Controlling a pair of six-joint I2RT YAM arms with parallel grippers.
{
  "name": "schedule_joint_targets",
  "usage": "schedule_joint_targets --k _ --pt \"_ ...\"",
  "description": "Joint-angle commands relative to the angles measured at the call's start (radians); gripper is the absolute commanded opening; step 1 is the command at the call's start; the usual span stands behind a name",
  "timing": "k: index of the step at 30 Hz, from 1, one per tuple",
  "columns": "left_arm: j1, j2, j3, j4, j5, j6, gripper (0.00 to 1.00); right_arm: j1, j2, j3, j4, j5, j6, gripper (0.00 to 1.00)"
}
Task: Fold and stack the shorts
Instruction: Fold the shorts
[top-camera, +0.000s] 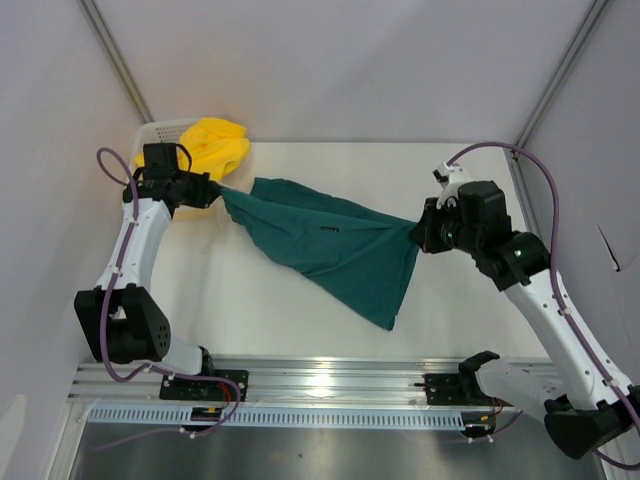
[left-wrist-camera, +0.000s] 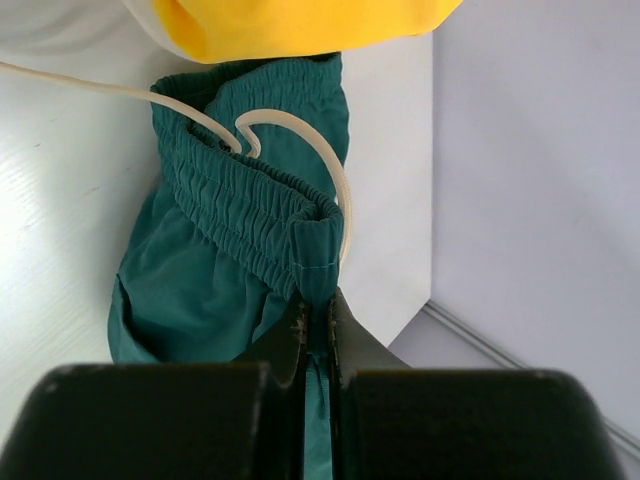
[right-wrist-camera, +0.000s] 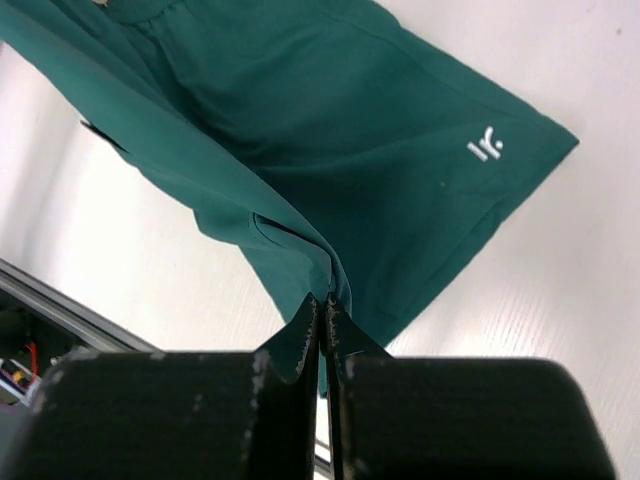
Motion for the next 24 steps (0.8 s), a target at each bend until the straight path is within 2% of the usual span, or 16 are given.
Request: schedule_joint_targets --k 1,5,13,17,24 --pt "0.002 -0.034 0.055 0.078 0.009 -0.075 0.00 -0.080 0.064 0.085 0.076 -0.176 -0.057 0.00" --pt "0.001 -0.011 0.028 0.156 0.038 -0.153 0.00 -0.160 0.135 0.109 0.139 -0.252 -0.048 0.00" --pt "-0.016 0.017 0.032 0.274 -0.002 -0.217 0.00 -0.289 0.239 0.058 0.254 -0.368 -0.016 0.00" --pt "-0.033 0.079 0.023 0.405 0.015 -0.282 0.00 -0.347 0.282 0.023 0.350 -0.430 0.010 0.00" --pt "-0.078 0.231 0.107 0.491 0.001 -0.326 0.00 -0.441 0.437 0.052 0.475 -0.529 0.055 0.00"
